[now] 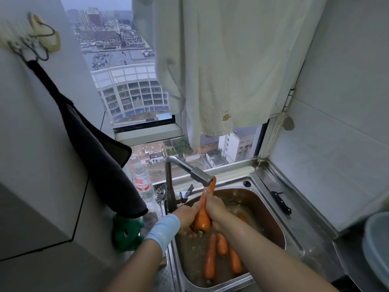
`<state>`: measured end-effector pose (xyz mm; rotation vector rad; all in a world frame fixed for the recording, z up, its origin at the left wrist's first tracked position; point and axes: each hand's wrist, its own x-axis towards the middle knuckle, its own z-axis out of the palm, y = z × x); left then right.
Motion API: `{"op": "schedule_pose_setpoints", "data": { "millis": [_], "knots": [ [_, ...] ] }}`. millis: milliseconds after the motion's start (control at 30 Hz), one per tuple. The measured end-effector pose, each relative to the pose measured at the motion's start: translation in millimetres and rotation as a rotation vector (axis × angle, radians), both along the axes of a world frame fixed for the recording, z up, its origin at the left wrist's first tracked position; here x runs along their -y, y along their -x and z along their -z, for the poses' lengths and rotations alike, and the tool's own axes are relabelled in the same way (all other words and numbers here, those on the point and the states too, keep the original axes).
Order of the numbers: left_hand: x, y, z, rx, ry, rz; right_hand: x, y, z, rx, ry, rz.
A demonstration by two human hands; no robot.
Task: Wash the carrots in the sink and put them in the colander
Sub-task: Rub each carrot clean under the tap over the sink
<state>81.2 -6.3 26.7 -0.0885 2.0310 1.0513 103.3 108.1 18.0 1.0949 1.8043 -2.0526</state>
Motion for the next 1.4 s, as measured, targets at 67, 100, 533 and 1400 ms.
{"op": "schedule_pose_setpoints", "data": {
  "millis": [67,100,533,1400],
  "knots": [
    [4,3,-4,-0.176,0.094,0.112,-7,-2,2,0.010,-0.023,-0.080],
    [6,5,-7,-0.230,0.118,0.100,-9,-4,3,0.005,-0.017,-0.124],
    [-28,-13,1,-0.091,-0.460,-0.325,-39,-31,-11,-0.033,0.139,-0.381],
    [-42,-13,-1,-0.046,-0.677,-0.716,-48,-30,-19,-0.101,-0.129,-0.565]
  ]
}}
